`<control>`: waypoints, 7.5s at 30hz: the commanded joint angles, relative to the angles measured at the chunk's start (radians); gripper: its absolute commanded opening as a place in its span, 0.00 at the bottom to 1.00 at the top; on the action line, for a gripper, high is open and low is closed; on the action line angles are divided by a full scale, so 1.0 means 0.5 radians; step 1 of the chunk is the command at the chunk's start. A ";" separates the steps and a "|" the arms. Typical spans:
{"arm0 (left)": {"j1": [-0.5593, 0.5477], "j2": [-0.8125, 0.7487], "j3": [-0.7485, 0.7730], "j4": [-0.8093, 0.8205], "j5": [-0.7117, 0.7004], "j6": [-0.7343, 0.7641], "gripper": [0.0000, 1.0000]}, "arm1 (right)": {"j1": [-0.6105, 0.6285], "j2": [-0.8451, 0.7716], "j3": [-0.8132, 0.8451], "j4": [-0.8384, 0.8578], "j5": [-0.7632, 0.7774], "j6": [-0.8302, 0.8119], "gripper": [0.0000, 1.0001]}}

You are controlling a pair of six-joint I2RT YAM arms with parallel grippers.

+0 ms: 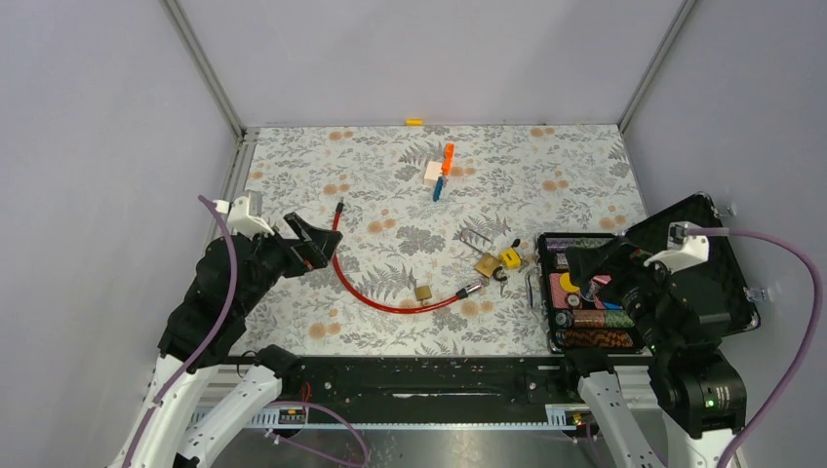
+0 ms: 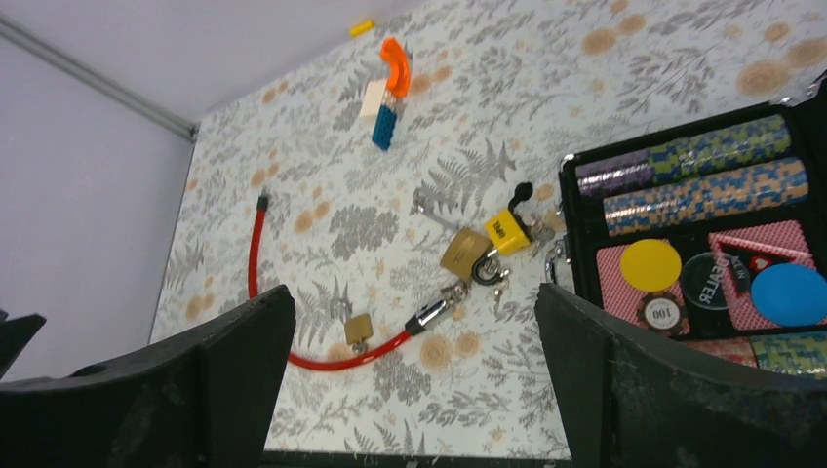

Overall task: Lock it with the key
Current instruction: Pick up the lock from the center of the board.

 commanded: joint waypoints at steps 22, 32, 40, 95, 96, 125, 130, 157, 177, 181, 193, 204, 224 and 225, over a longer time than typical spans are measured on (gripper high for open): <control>-0.005 -0.058 -0.092 0.111 0.176 0.154 0.99 | 0.812 1.203 -0.574 0.881 -0.198 0.110 0.76; -0.005 0.028 -0.260 0.252 0.200 0.069 0.99 | 1.451 2.490 0.236 0.689 0.308 -0.324 0.70; -0.005 0.035 -0.241 0.221 -0.044 0.112 0.99 | 1.625 3.063 0.691 0.501 0.450 -0.453 0.52; -0.005 -0.319 -0.280 -0.178 -0.590 -0.149 0.99 | 1.858 2.930 0.664 0.612 0.368 -0.473 0.63; -0.005 -0.329 -0.277 -0.184 -0.598 -0.153 0.99 | 1.863 2.923 0.646 0.627 0.335 -0.511 0.62; -0.005 -0.326 -0.253 -0.253 -0.580 -0.160 0.99 | 1.902 3.135 0.674 0.678 0.286 -0.867 0.00; -0.005 -0.288 -0.246 -0.183 -0.360 -0.073 0.99 | 1.899 2.895 0.693 0.674 0.410 -0.787 0.00; -0.586 0.700 0.155 1.010 0.253 0.596 0.97 | 1.864 1.783 0.951 0.870 0.973 0.413 0.00; -0.826 0.789 0.221 1.532 -0.015 0.873 0.92 | 1.550 1.605 0.692 1.214 0.555 1.060 0.00; -0.844 0.860 0.258 1.567 -0.100 0.898 0.77 | 1.501 1.583 0.662 1.243 0.477 1.119 0.00; -0.849 0.975 0.277 1.547 -0.113 0.852 0.55 | 1.411 1.514 0.579 1.301 0.349 1.201 0.00; -0.847 0.988 0.266 1.541 -0.093 0.898 0.02 | 1.354 1.531 0.569 1.335 0.220 1.227 0.06; -0.686 0.885 0.452 1.028 0.530 1.161 0.00 | 1.096 1.326 0.461 1.066 -0.376 0.229 0.95; -0.686 0.880 0.461 1.020 0.533 1.171 0.00 | 1.095 1.345 0.480 1.075 -0.420 0.265 0.96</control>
